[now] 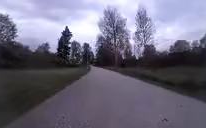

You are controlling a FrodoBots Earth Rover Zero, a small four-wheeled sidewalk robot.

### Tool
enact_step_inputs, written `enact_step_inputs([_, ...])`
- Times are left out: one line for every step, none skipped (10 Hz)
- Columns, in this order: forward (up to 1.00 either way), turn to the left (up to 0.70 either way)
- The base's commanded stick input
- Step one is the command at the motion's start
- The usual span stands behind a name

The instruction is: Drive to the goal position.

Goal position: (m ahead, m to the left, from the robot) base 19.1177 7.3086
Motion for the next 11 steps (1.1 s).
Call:
enact_step_inputs([1.00, 0.00])
enact_step_inputs([1.00, 0.00])
enact_step_inputs([1.00, 0.00])
enact_step_inputs([1.00, 0.00])
enact_step_inputs([1.00, 0.00])
enact_step_inputs([1.00, 0.00])
enact_step_inputs([1.00, 0.00])
enact_step_inputs([1.00, 0.00])
enact_step_inputs([1.00, 0.00])
enact_step_inputs([1.00, 0.00])
enact_step_inputs([1.00, 0.00])
